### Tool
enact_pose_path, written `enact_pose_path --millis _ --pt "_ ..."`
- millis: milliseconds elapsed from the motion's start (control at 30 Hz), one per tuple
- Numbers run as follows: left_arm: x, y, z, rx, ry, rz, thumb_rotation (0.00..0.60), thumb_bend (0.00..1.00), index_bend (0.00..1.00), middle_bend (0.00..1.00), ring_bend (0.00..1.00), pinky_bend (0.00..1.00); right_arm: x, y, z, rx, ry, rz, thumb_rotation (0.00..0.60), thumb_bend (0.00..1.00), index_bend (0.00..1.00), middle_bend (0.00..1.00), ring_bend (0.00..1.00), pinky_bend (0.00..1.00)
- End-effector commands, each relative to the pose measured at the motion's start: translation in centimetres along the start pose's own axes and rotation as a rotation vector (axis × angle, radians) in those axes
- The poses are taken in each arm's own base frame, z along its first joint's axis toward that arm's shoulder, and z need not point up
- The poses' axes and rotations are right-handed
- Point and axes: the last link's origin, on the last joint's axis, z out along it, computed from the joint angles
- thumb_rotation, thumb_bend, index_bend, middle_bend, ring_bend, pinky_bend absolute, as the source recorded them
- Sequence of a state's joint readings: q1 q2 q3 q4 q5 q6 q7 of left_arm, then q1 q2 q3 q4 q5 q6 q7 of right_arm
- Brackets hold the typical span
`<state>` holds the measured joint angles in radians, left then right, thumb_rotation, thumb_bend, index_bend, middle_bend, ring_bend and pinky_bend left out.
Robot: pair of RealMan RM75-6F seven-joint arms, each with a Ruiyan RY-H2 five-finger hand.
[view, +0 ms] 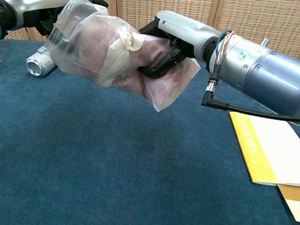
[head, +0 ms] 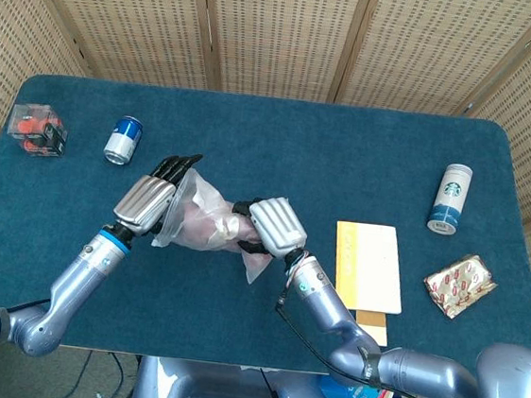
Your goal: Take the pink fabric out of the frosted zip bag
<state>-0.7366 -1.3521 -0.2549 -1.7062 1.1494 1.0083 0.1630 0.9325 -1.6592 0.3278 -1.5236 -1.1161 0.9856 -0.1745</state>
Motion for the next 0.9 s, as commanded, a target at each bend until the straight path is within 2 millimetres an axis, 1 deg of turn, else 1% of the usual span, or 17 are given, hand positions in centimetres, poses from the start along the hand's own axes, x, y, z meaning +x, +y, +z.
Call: enact_pose_path --millis 33,167,200,267,300,333,367,400,433,500,533,567,600,667,733,867,900 --pt "-0.3 0.0 0.0 -0.002 -0.002 -0.001 0.6 0.67 0.7 0.0 0.0 0.0 -0.1 0.1 -0.3 0.004 -0.011 -0.005 0.6 0.79 0.69 0.64 0.53 0.62" --pt "-1.0 0.0 0.2 -0.002 -0.015 -0.015 0.6 0.67 0.71 0.0 0.0 0.0 -0.4 0.5 -0.6 0.006 -0.031 -0.029 0.6 0.79 0.69 0.62 0.53 0.62" --pt "-1.3 0.0 0.2 -0.002 -0.019 -0.016 0.6 0.67 0.71 0.0 0.0 0.0 -0.5 0.6 -0.8 0.005 -0.037 -0.035 0.6 0.79 0.69 0.59 0.53 0.62" --pt "-1.6 -0.1 0.3 0.002 -0.028 -0.019 0.6 0.67 0.71 0.0 0.0 0.0 -0.8 0.9 -1.0 0.004 -0.053 -0.044 0.6 0.79 0.6 0.5 0.5 0.59" --pt "-1.7 -0.1 0.3 0.003 -0.03 -0.023 0.6 0.67 0.71 0.0 0.0 0.0 -0.8 1.0 -1.1 0.002 -0.062 -0.05 0.6 0.79 0.49 0.37 0.43 0.5" --pt "-2.0 -0.2 0.3 0.007 -0.037 -0.031 0.6 0.67 0.71 0.0 0.0 0.0 -1.0 1.4 -1.3 -0.002 -0.074 -0.066 0.6 0.76 0.39 0.26 0.35 0.4" --pt "-2.1 -0.2 0.4 0.009 -0.043 -0.037 0.6 0.67 0.71 0.0 0.0 0.0 -1.1 1.7 -1.5 -0.005 -0.086 -0.083 0.6 0.66 0.27 0.14 0.23 0.26" --pt "-2.3 -0.2 0.4 0.013 -0.052 -0.046 0.6 0.67 0.71 0.0 0.0 0.0 -1.2 2.0 -1.6 -0.015 -0.105 -0.097 0.6 0.52 0.13 0.04 0.1 0.11" --pt "-2.5 -0.3 0.5 0.02 -0.058 -0.058 0.6 0.67 0.71 0.0 0.0 0.0 -1.3 2.5 -1.9 -0.03 -0.133 -0.106 0.6 0.37 0.05 0.0 0.02 0.03" --pt "-3.0 -0.5 0.5 0.032 -0.064 -0.071 0.6 0.67 0.71 0.0 0.0 0.0 -1.2 3.1 -2.3 -0.054 -0.18 -0.097 0.6 0.22 0.0 0.0 0.0 0.0" --pt "-3.3 -0.6 0.5 0.04 -0.071 -0.077 0.6 0.67 0.71 0.0 0.0 0.0 -0.9 3.4 -2.5 -0.066 -0.2 -0.085 0.6 0.14 0.0 0.0 0.0 0.0" --pt "-3.6 -0.8 0.5 0.046 -0.076 -0.082 0.6 0.67 0.71 0.0 0.0 0.0 -0.8 3.7 -2.8 -0.074 -0.211 -0.08 0.6 0.1 0.0 0.0 0.0 0.0" --pt "-3.9 -0.9 0.6 0.052 -0.079 -0.087 0.6 0.67 0.71 0.0 0.0 0.0 -0.6 4.1 -3.1 -0.081 -0.222 -0.081 0.6 0.07 0.0 0.0 0.0 0.0" --pt "-4.4 -1.2 0.8 0.062 -0.086 -0.091 0.6 0.67 0.71 0.0 0.0 0.0 -0.1 5.1 -3.8 -0.098 -0.235 -0.103 0.6 0.07 0.0 0.0 0.0 0.0" --pt "-4.7 -1.3 1.2 0.063 -0.084 -0.087 0.6 0.67 0.71 0.0 0.0 0.0 0.8 7.1 -5.5 -0.144 -0.215 -0.137 0.6 0.07 0.0 0.0 0.0 0.0" --pt "-4.5 -1.1 1.9 0.058 -0.068 -0.1 0.6 0.67 0.71 0.0 0.0 0.0 2.0 8.7 -7.4 -0.147 -0.153 -0.214 0.6 0.07 0.0 0.0 0.0 0.0" --pt "-4.4 -1.0 1.9 0.057 -0.066 -0.102 0.6 0.67 0.71 0.0 0.0 0.0 2.2 8.9 -7.5 -0.146 -0.144 -0.224 0.6 0.07 0.0 0.0 0.0 0.0"
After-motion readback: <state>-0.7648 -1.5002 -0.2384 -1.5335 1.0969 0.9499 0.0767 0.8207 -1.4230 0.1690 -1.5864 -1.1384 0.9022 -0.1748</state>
